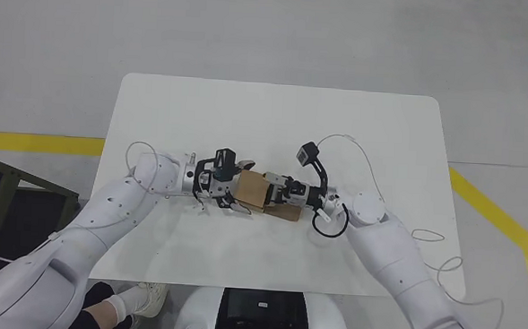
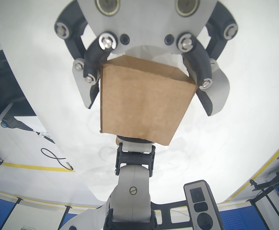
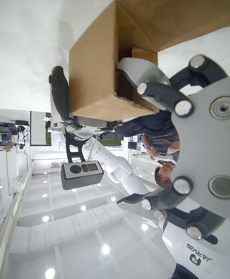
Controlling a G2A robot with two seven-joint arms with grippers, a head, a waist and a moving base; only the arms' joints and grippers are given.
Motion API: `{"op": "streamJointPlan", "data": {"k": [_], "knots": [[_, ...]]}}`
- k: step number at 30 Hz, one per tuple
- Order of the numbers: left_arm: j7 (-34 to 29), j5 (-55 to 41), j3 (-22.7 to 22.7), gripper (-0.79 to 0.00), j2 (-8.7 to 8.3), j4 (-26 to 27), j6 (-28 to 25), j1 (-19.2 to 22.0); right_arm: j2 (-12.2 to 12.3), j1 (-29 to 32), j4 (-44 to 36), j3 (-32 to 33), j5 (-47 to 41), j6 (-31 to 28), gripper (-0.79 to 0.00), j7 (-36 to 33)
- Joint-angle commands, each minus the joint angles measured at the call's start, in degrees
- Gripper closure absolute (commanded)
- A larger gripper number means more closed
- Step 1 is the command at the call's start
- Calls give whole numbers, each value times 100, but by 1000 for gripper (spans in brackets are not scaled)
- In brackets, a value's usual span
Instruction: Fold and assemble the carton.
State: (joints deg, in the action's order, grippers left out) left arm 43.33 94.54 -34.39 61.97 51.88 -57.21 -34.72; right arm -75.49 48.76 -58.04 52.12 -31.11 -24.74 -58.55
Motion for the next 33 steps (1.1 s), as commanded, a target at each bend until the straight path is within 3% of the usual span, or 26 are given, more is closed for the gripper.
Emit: {"op": "streamJointPlan", "data": {"k": [1,26,33], "knots": [[-36,-40,-18,-785,3,-4,-14,-8,-8,-18,27,5,-7,-6,-785,-6],[-652,-603,-341,-785,33,-24,-35,-144,-18,-91,21,171,267,61,-785,-95],[-767,-675,-402,-785,47,-33,-27,-171,209,243,-391,766,600,27,-785,-36]]}}
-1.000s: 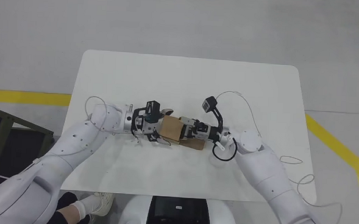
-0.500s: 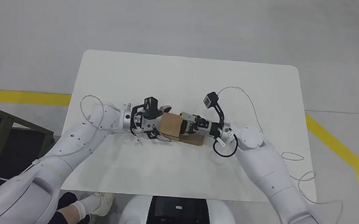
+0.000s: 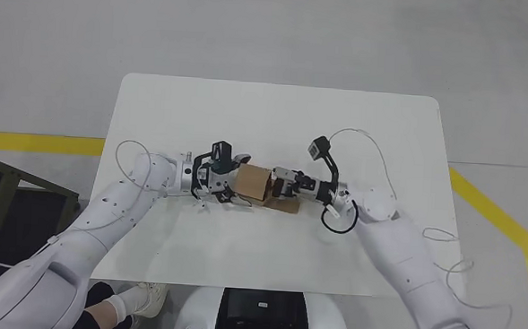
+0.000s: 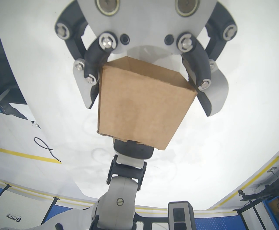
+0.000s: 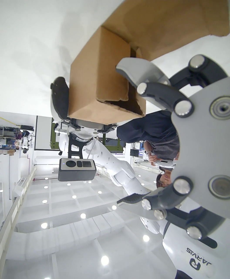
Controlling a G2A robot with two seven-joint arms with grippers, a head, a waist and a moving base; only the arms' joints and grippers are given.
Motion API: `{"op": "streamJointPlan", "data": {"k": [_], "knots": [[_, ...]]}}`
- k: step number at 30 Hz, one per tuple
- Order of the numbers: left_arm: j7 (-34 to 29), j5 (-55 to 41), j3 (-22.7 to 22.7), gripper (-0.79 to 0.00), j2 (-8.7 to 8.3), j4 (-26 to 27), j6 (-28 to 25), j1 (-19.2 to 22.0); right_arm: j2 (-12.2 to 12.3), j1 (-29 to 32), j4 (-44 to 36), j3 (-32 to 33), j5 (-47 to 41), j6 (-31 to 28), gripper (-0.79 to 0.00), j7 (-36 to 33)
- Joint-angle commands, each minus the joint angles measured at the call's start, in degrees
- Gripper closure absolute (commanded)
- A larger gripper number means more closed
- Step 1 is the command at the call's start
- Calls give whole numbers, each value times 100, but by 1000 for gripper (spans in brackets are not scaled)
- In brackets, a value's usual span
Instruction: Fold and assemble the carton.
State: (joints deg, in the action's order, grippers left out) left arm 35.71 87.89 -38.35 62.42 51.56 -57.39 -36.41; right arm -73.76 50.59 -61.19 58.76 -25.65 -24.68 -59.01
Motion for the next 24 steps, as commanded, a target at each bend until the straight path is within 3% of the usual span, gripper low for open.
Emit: {"op": "streamJointPlan", "data": {"k": [1,11,16,24], "knots": [[-12,-23,-18,-785,2,-3,-8,-6,82,145,-188,217,139,57,-785,31],[-88,-40,-93,-785,9,17,-27,-40,465,1113,-1255,1225,904,837,-785,231],[-98,-25,-119,-785,14,24,-32,-55,492,1194,-1203,1172,1022,1032,-785,146],[-122,-6,-162,-785,20,24,-58,-65,428,1054,-842,875,658,844,-785,-89]]}}
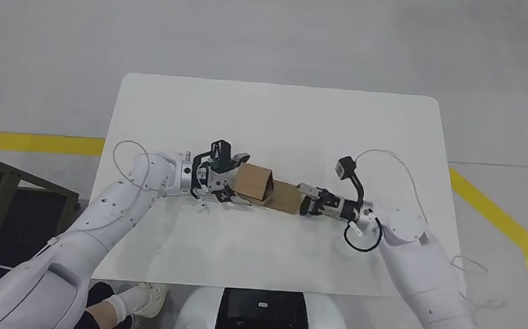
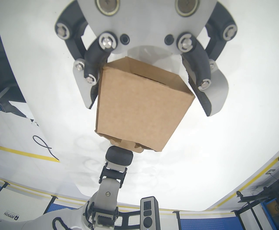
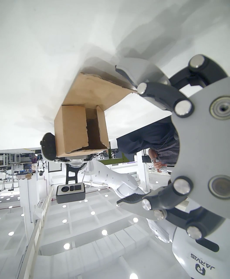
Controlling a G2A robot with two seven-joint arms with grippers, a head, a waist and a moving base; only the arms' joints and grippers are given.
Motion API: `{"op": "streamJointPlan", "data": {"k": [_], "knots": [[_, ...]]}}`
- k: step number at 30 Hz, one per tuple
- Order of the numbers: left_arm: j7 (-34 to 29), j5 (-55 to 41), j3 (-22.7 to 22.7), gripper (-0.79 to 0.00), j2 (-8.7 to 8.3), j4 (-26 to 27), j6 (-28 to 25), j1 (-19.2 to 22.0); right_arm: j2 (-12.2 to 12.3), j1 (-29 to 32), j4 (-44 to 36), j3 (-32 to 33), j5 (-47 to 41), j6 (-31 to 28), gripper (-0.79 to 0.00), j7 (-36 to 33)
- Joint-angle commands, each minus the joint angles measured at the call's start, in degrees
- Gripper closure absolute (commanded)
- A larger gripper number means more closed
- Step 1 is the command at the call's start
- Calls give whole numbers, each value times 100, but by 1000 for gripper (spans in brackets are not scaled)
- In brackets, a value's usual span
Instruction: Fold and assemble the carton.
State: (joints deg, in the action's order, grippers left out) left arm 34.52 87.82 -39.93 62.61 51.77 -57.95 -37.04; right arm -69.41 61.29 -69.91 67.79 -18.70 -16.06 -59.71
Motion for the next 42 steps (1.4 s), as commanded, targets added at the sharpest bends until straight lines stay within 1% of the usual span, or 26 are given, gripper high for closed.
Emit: {"op": "streamJointPlan", "data": {"k": [1,15,20,27,37,42], "knots": [[-6,2,-9,-785,1,5,-4,-4,-18,-42,67,-71,-88,-57,-785,-56],[-6,49,-65,-785,10,3,-4,-27,-215,-520,732,-696,-504,-312,-785,-214],[8,62,-87,-785,14,-6,-4,-35,-254,-615,886,-734,-743,-438,-785,-267],[15,83,-105,-785,18,-8,-5,-40,-279,-625,962,-662,-1390,-721,-785,-691],[23,100,-116,-785,23,-15,-3,-39,-277,-810,1161,-810,-651,-526,-785,-373],[22,125,-131,-785,26,-15,2,-41,-301,-839,1220,-900,-559,-477,-785,-280]]}}
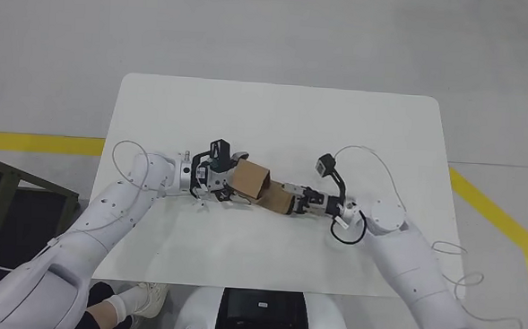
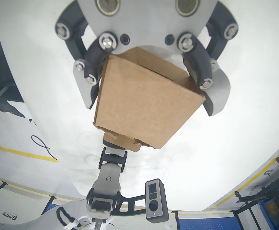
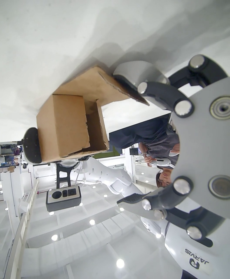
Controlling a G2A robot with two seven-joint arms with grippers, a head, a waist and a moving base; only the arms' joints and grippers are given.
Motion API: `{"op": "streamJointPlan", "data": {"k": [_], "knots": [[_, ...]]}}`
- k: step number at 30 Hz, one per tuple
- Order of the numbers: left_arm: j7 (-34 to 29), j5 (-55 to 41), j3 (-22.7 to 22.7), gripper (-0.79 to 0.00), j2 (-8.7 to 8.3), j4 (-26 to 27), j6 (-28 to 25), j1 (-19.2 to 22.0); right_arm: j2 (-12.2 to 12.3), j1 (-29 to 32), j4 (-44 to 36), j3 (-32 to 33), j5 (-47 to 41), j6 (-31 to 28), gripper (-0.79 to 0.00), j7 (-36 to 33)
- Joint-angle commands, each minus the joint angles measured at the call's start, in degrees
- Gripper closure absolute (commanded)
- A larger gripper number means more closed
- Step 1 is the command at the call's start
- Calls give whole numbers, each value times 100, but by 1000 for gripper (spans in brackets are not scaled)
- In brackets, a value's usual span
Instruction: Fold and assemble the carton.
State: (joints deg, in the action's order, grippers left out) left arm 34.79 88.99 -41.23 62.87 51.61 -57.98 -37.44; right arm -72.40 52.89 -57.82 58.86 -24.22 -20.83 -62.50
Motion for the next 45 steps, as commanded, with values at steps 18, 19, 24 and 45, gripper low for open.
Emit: {"op": "streamJointPlan", "data": {"k": [18,19,24,45], "knots": [[-9,79,-90,-785,-16,61,12,-45,-158,-85,65,-88,-807,-691,-785,1],[-12,80,-94,-785,-17,65,10,-49,-165,-84,53,-91,-850,-708,-785,3],[-27,82,-116,-785,-20,88,2,-64,-216,-107,-9,-139,-1059,-748,-785,16],[-109,58,-184,-785,-34,135,-2,-121,-308,-246,-57,-329,-359,-845,-345,412]]}}
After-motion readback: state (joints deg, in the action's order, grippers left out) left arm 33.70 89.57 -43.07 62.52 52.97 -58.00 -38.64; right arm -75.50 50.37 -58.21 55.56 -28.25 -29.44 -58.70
